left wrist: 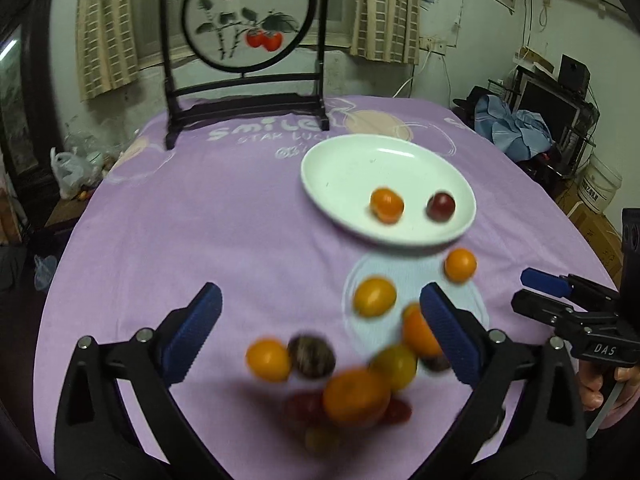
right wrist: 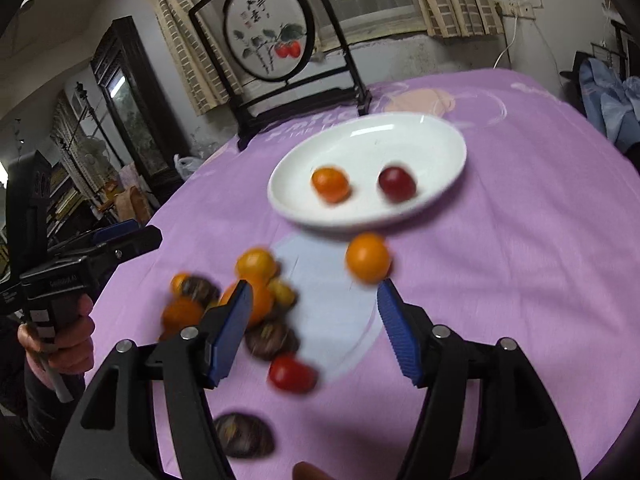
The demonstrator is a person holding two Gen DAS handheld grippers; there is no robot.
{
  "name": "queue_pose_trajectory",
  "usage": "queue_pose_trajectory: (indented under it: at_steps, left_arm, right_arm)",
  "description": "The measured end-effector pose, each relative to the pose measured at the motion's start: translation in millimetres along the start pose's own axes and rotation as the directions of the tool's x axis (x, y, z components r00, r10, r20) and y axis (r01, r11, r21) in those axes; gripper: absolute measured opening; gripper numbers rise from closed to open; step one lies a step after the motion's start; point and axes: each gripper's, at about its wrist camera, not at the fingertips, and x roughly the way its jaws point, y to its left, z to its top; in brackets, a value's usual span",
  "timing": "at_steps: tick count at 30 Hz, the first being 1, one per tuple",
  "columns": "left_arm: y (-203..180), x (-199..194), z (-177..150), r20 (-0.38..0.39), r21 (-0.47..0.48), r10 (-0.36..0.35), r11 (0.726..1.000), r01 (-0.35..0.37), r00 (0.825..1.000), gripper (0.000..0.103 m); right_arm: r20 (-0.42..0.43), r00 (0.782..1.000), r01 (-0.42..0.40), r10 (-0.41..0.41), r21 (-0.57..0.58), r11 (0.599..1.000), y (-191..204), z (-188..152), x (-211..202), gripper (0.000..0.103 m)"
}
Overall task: Organize fruits
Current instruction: 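Carry both fruits to the white plate and open both tools, then grasp the dark plum with the right tool while the left tool grasps the small yellow fruit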
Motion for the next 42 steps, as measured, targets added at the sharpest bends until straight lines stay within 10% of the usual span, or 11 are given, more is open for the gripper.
queue_pose_trajectory:
  at_steps: [10, 38, 42]
  left_arm:
    - [3.2, -19.2, -102.2, -0.046, 0.013, -0.024, 1.0, 0.024, 0.999, 0.101]
    - [-2.7, -11.5, -106.0, -0.076, 0.047, -0.054, 0.997, 0.058, 0.996, 0.1]
    - [-6.5, -3.2, -101.1, -0.111, 0.061, -0.06, 0.996, 0.067, 0.992, 0.077]
  right_arm:
    - [-0.139, 0.99, -0.03, 0.002, -0.201, 0.979, 59.4, -71.4, 1.9, 0.065]
    - [-0.163, 0.984, 0.019, -0.066, -0.275, 0.961, 66.8, -80.7, 14.3, 0.046]
    - [-0.138, 0.989, 0.014, -0.048, -0.237, 0.972, 60.2, -78.1, 9.4, 0.046]
